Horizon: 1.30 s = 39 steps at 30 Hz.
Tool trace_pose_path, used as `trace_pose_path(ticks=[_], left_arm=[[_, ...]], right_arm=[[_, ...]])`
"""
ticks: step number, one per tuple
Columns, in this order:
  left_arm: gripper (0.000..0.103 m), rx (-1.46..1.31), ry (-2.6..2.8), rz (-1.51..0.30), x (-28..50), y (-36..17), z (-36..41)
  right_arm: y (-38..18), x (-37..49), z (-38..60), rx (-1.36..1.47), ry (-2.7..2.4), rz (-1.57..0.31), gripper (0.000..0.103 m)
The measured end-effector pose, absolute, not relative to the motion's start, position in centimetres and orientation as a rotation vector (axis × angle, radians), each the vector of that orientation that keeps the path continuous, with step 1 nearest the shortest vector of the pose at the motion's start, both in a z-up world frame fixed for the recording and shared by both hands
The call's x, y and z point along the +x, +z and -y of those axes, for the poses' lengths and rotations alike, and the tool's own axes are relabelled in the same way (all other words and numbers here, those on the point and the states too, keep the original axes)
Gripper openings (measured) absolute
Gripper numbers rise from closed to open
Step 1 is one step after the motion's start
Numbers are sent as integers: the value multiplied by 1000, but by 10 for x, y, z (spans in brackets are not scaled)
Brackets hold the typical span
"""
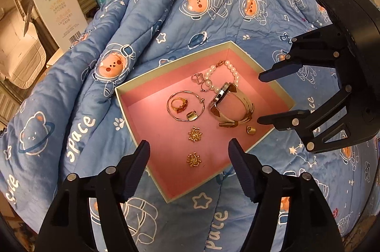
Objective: Organize jewelry
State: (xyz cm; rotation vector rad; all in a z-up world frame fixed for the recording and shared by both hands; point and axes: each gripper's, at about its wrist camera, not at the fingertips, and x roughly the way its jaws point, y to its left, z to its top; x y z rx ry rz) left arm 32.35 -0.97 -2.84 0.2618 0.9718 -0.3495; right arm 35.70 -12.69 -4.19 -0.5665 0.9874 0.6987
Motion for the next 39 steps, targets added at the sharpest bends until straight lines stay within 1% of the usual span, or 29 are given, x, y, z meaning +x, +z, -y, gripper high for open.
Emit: trace_pose_path(ticks=[3, 10, 11, 12, 14, 20, 21, 22, 31, 36, 37, 38, 39], left_arm=[[75, 248, -324, -931, 314, -24, 10], [82, 199, -275, -862, 293, -16, 7], [82, 189, -271, -854, 290, -15, 6], [84, 184, -263, -845, 287, -14, 6], [87, 185, -239, -819, 280, -13, 6], [93, 130, -147, -723, 260, -6, -1], [94, 119, -132, -704, 256, -6, -3], [95, 109, -117, -685, 253, -6, -4], [96, 81, -53, -637, 222, -20, -11], [96, -8, -53, -565, 178, -1, -16], [96, -14, -52, -546, 167, 3, -15], [96, -14, -50, -528, 155, 8, -13], [96, -13, -44, -513, 143, 11, -10]], right_arm=[[-38, 349, 132, -521, 666, -943, 53], [-32, 330, 151, -388, 606, -856, 54], [-30, 325, 153, -374, 590, -836, 57], [-28, 321, 156, -361, 576, -811, 68], [-23, 312, 158, -338, 547, -755, 77], [-18, 292, 163, -249, 472, -666, 77], [-19, 290, 163, -233, 464, -657, 80], [-20, 288, 163, -219, 458, -648, 80], [-29, 253, 172, -135, 345, -583, 81], [-15, 203, 181, -66, 260, -492, 81], [-11, 190, 182, -55, 240, -467, 83], [-7, 177, 183, -43, 219, -448, 92], [-4, 163, 184, -30, 198, -421, 93]])
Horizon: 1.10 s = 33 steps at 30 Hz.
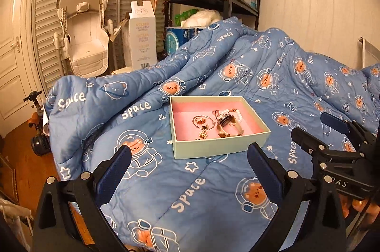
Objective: Organize jewelry
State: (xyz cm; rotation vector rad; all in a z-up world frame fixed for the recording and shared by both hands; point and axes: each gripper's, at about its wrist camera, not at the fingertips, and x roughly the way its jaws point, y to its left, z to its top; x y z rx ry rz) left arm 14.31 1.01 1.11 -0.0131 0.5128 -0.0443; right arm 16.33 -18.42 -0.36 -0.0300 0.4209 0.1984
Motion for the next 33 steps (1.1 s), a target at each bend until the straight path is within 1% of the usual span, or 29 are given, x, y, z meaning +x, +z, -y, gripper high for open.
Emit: trace_pose_path(ticks=[10, 12, 17, 33], left_arm=[[96, -88, -1, -422, 44, 20, -4], [96, -103, 23, -395, 24, 20, -8], [96, -103, 77, -352, -14, 16, -13], [96, -137, 87, -401, -18, 7, -17]], right_arm=[[16, 56, 199, -46, 104, -293, 94], [17, 38, 205, -57, 85, -263, 97], [12, 10, 217, -91, 76, -261, 97], [5, 12, 225, -20, 86, -313, 97]])
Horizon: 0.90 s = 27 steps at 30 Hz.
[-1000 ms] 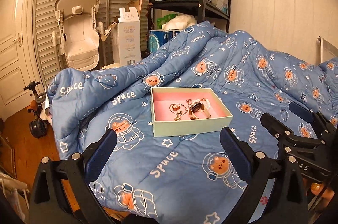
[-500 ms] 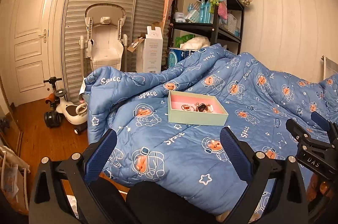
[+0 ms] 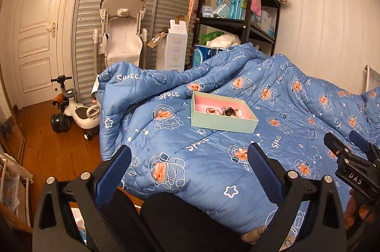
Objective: Organize jewelry
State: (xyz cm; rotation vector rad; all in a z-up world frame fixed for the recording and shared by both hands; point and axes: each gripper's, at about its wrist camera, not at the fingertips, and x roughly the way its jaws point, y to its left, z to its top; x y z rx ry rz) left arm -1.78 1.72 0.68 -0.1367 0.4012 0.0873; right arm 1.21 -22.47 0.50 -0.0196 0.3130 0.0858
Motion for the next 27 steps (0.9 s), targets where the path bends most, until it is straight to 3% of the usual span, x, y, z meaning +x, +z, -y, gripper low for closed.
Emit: trace_pose_path(ticks=[27], left_arm=[[96, -132, 110, -395, -22, 7, -16]], right_arm=[[2, 17, 224, -31, 89, -330, 97]])
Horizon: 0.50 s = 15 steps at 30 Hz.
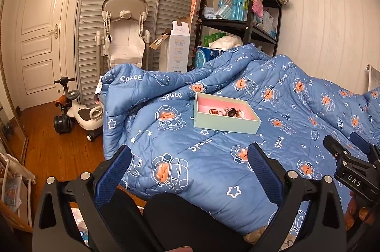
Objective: Organize jewelry
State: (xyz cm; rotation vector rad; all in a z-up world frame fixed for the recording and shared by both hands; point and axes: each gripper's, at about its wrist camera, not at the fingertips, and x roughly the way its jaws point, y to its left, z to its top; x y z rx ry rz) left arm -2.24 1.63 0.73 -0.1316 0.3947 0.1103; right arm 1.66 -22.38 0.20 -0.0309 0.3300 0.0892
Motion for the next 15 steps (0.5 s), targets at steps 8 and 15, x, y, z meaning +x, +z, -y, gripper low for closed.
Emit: trace_pose_path(ticks=[8, 15], left_arm=[[96, -131, 105, -394, -23, 8, -17], [96, -147, 110, -400, -23, 8, -18]], right_arm=[[0, 18, 222, -37, 93, -332, 97], [-2, 19, 220, -43, 93, -336, 97]])
